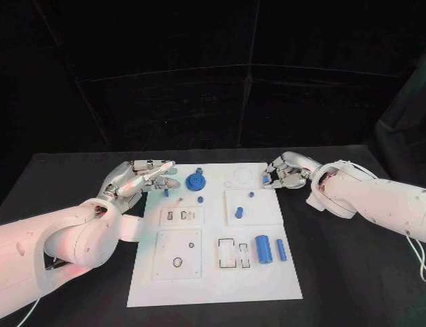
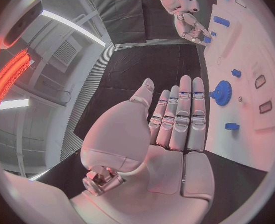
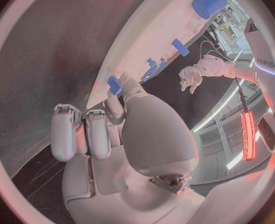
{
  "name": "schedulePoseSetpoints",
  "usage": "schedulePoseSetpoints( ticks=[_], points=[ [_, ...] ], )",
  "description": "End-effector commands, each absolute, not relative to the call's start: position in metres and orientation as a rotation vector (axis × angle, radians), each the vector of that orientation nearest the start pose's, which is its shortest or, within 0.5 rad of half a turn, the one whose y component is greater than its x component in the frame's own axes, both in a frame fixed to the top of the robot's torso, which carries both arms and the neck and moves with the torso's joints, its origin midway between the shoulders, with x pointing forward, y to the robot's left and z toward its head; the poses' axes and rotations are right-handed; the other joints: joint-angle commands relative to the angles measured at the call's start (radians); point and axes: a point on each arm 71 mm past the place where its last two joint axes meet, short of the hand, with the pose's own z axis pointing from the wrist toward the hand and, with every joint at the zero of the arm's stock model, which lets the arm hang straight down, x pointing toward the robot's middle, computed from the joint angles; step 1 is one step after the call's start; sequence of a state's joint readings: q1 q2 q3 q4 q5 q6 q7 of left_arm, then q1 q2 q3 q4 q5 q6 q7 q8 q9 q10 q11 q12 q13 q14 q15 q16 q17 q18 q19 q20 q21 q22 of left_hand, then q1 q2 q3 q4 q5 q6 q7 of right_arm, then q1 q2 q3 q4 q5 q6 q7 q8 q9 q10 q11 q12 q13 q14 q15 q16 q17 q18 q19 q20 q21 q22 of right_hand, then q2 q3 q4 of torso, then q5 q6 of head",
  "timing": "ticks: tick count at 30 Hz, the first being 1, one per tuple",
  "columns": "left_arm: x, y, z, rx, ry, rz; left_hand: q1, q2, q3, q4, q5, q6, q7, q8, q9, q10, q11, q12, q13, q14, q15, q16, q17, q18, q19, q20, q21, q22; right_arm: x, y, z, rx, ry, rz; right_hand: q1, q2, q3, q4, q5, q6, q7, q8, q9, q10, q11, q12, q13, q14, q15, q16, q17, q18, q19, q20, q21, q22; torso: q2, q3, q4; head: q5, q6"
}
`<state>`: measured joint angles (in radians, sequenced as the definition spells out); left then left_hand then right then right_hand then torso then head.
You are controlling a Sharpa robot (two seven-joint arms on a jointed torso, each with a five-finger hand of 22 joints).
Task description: Assemble the parts on the task board
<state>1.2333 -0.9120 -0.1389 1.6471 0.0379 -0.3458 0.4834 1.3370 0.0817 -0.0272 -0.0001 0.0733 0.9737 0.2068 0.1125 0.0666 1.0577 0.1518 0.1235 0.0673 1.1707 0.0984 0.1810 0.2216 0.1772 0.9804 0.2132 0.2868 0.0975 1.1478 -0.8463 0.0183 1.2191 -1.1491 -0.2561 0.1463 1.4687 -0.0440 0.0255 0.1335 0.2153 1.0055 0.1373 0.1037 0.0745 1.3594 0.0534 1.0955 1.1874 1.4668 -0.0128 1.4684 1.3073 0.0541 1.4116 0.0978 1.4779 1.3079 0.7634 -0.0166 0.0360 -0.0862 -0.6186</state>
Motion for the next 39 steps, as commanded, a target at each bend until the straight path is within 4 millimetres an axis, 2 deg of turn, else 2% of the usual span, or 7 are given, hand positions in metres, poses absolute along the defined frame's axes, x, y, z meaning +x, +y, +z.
schedulePoseSetpoints(
  ticks=[1,6,14,24,27,31,39],
  points=[
    [0.459,0.209,-0.184,-1.097,1.416,-1.588,0.004,0.009,-0.001,-0.006,0.000,0.006,-0.001,-0.004,-0.001,0.008,0.000,-0.004,0.000,0.007,0.001,-0.003,0.001,0.007,0.010,0.000,-0.007,-0.001,0.526,-0.293,-0.207,0.143,1.701,0.723,-0.001,0.012,0.006,-0.003,-0.005,0.016,-0.003,0.008,0.002,0.001,-0.008,0.006,0.001,0.064,-0.010,0.003,0.079,-0.004,0.002,-0.006,-0.001,0.049,0.000,0.0002,-0.0002,-0.001,-0.002],
    [0.459,0.209,-0.184,-1.097,1.417,-1.588,0.004,0.009,-0.001,-0.006,0.000,0.006,-0.001,-0.004,-0.001,0.008,0.000,-0.004,0.000,0.007,0.001,-0.003,0.001,0.007,0.010,0.000,-0.007,-0.001,0.527,-0.293,-0.207,0.144,1.699,0.720,0.002,0.026,0.017,-0.006,-0.010,0.041,-0.010,0.017,0.004,0.002,-0.013,0.008,0.003,0.065,-0.014,0.004,0.082,-0.005,0.004,-0.009,0.000,0.051,0.000,0.0002,-0.0002,-0.002,-0.002],
    [0.459,0.209,-0.184,-1.098,1.418,-1.588,0.004,0.009,-0.001,-0.006,0.000,0.006,-0.001,-0.004,-0.001,0.008,0.000,-0.004,0.000,0.007,0.001,-0.003,0.001,0.007,0.010,0.000,-0.007,-0.001,0.528,-0.294,-0.203,0.147,1.644,0.703,0.030,0.076,0.077,-0.032,-0.100,0.088,-0.026,0.027,0.004,0.010,-0.027,0.016,0.012,0.068,-0.027,0.010,0.094,-0.008,0.015,-0.021,0.006,0.066,0.000,0.0004,0.0002,-0.002,-0.003],
    [0.458,0.210,-0.183,-1.099,1.417,-1.586,0.005,0.010,0.001,-0.009,0.000,0.006,0.000,-0.005,-0.001,0.008,0.001,-0.007,0.000,0.006,0.002,-0.006,0.002,0.007,0.010,0.000,-0.008,-0.002,0.517,-0.289,-0.192,0.168,1.558,0.701,0.017,0.083,0.110,-0.041,-0.075,0.095,-0.029,0.023,0.002,0.014,-0.030,0.017,0.014,0.070,-0.030,0.014,0.103,-0.013,0.031,-0.026,0.015,0.088,-0.003,-0.0019,0.0000,-0.002,-0.001],
    [0.457,0.211,-0.183,-1.099,1.416,-1.587,0.005,0.010,0.001,-0.009,0.000,0.006,0.000,-0.005,-0.001,0.008,0.001,-0.007,0.000,0.006,0.002,-0.006,0.002,0.007,0.010,0.000,-0.008,-0.002,0.508,-0.277,-0.186,0.182,1.554,0.718,0.006,0.082,0.115,-0.039,-0.071,0.095,-0.028,0.020,0.001,0.014,-0.029,0.016,0.014,0.070,-0.029,0.014,0.104,-0.014,0.034,-0.026,0.017,0.091,-0.004,-0.0031,0.0003,-0.001,0.002],
    [0.457,0.211,-0.183,-1.099,1.416,-1.586,0.005,0.010,0.001,-0.009,0.000,0.006,0.000,-0.005,-0.001,0.008,0.001,-0.007,0.000,0.006,0.002,-0.006,0.002,0.007,0.010,0.000,-0.008,-0.002,0.498,-0.255,-0.180,0.192,1.560,0.745,-0.005,0.081,0.119,-0.036,-0.069,0.095,-0.028,0.018,0.000,0.013,-0.029,0.011,0.011,0.069,-0.029,0.013,0.102,-0.014,0.034,-0.026,0.017,0.092,-0.011,-0.0078,-0.0007,0.002,-0.002],
    [0.458,0.213,-0.183,-1.098,1.412,-1.582,0.004,0.010,0.001,-0.009,0.000,0.006,0.001,-0.006,-0.001,0.008,0.001,-0.007,-0.001,0.007,0.002,-0.007,0.002,0.007,0.010,0.000,-0.009,-0.002,0.483,-0.189,-0.172,0.140,1.596,0.804,-0.010,0.081,0.122,-0.035,-0.068,0.094,-0.028,0.016,-0.001,0.012,-0.029,0.008,0.008,0.069,-0.029,0.011,0.098,-0.015,0.037,-0.026,0.019,0.095,-0.026,-0.0187,0.0025,0.016,-0.014]
  ],
)
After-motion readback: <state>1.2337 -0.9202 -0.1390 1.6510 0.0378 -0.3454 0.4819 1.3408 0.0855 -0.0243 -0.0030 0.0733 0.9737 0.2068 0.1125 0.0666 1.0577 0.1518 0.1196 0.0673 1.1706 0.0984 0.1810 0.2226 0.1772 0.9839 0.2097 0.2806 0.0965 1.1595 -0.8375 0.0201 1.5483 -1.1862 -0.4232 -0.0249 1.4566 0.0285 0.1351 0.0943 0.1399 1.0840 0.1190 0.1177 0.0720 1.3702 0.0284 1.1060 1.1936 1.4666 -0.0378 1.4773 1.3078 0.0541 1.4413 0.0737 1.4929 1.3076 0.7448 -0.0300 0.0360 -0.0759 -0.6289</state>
